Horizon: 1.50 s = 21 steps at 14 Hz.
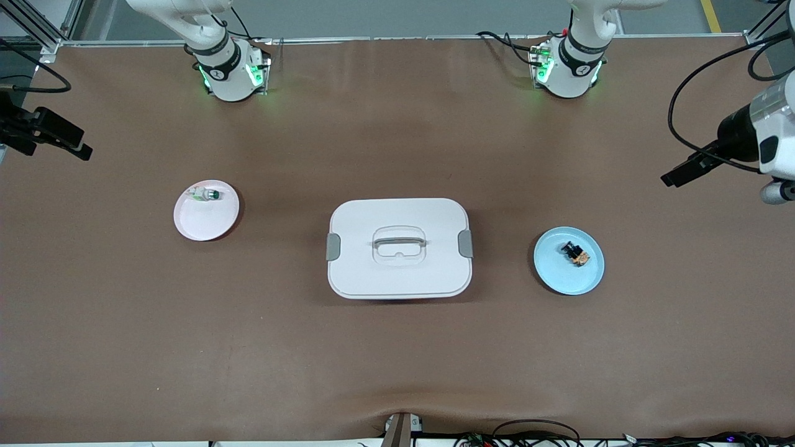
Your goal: Transfer orange switch to right arm and place
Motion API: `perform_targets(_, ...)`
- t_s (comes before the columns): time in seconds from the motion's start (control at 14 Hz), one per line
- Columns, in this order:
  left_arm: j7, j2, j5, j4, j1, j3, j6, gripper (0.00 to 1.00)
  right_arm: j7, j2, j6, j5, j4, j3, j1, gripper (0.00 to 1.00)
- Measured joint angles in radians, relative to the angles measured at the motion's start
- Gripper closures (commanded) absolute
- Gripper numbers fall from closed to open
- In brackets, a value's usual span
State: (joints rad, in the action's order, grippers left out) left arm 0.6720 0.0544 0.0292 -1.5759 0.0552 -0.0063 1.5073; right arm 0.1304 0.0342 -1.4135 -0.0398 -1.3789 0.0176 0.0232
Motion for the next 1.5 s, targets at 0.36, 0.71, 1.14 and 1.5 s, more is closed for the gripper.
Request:
perform_targets(0.36, 0.012, 0.039, 0.0, -0.004, 0.005, -0.033, -0.001, 0.0, -0.001, 0.0, 0.0, 0.005, 0.0, 0.0, -0.001, 0.0)
perform_targets(0.71, -0.053, 0.098, -0.017, -0.009, 0.022, -0.055, -0.001, 0.0, -0.002, -0.001, 0.0, 0.008, 0.0, 0.0, -0.001, 0.0)
perform_targets(1.14, -0.457, 0.165, -0.042, -0.018, 0.014, -0.057, 0.0, 0.0, -0.003, -0.001, 0.001, 0.008, 0.0, -0.002, -0.001, 0.0)
perform_targets(1.5, -0.626, 0.201, -0.059, -0.02, 0.019, -0.057, 0.046, 0.0, -0.002, -0.001, 0.004, 0.008, 0.0, -0.009, -0.001, 0.0)
